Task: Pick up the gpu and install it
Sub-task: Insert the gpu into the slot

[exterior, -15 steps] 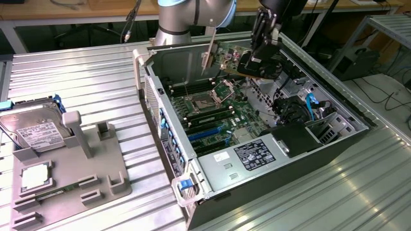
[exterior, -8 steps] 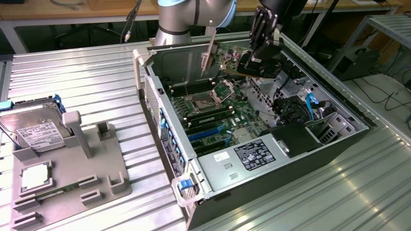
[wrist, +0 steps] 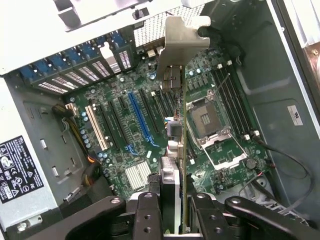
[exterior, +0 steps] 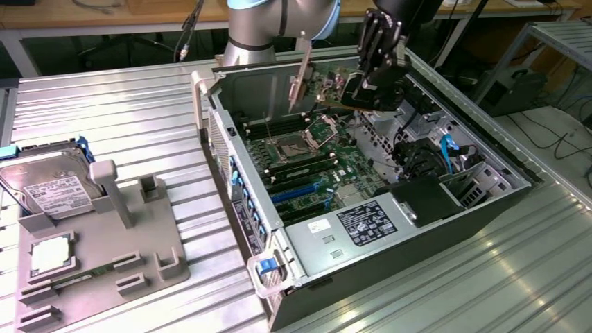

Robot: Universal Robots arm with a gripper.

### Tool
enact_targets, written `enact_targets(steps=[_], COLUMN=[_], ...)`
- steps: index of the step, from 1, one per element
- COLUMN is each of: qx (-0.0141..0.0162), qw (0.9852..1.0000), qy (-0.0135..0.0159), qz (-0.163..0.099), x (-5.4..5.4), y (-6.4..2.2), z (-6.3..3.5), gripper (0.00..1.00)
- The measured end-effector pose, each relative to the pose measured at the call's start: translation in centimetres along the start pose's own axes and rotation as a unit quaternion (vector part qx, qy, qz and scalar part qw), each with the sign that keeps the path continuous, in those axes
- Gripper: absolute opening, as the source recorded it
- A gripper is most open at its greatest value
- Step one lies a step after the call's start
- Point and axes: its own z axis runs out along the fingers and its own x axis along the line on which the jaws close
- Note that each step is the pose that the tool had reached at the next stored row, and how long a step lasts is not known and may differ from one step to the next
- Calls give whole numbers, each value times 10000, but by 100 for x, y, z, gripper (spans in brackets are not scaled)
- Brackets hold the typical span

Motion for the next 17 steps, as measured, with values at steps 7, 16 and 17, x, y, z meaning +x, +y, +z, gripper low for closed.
enact_targets(steps=[7,16,17], qx=[-25,-62,-65], qw=[9995,9948,9942], qy=[-3,42,46], qz=[-315,-1015,-1072], x=[2,4,3], y=[2,4,5], z=[0,1,1], gripper=[28,28,28])
